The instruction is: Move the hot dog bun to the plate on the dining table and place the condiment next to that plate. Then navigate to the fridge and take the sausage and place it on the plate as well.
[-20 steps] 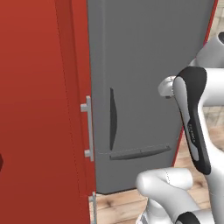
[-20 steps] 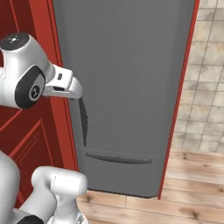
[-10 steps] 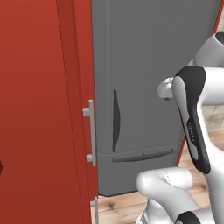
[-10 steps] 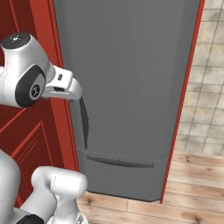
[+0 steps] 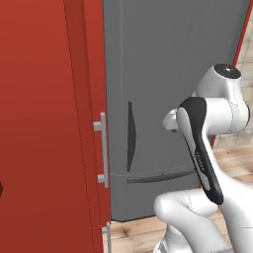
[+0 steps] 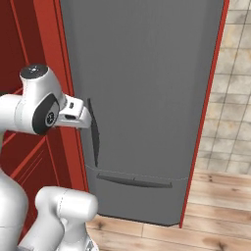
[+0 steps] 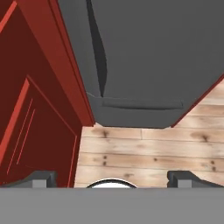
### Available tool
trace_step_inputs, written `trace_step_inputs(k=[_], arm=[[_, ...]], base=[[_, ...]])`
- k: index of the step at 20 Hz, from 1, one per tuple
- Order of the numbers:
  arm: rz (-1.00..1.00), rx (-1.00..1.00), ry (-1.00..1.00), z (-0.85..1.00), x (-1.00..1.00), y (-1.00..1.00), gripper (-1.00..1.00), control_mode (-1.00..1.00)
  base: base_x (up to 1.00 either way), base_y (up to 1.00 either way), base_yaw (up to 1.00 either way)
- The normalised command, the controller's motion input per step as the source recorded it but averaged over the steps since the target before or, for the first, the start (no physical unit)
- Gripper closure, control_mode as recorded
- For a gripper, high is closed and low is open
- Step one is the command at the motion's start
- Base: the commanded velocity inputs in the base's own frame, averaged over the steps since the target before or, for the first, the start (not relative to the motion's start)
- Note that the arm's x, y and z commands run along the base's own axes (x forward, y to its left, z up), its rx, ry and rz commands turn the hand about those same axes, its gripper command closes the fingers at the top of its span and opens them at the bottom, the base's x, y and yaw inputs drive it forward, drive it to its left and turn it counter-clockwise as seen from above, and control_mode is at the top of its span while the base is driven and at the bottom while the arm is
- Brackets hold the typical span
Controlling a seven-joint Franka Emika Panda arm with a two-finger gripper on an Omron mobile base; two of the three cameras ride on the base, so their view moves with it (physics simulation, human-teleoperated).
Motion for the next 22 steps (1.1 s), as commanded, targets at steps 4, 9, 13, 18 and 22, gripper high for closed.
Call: trace_step_inputs(k=[4,9,13,18,22], arm=[[0.01,0.02,-0.12,-0.49,0.70,0.49,-1.00,-1.00],[0.00,0.00,-0.11,-0.25,0.86,0.42,-1.00,-1.00],[0.00,0.00,0.01,-0.29,0.82,0.36,-1.00,-1.00],[0.00,0.00,0.13,-0.08,0.96,0.00,-1.00,-1.00],[0.00,0.00,0.06,-0.22,0.95,0.00,-1.00,-1.00]], base=[[0.00,0.00,0.00],[0.00,0.00,0.00],[0.00,0.00,0.00],[0.00,0.00,0.00],[0.00,0.00,0.00]])
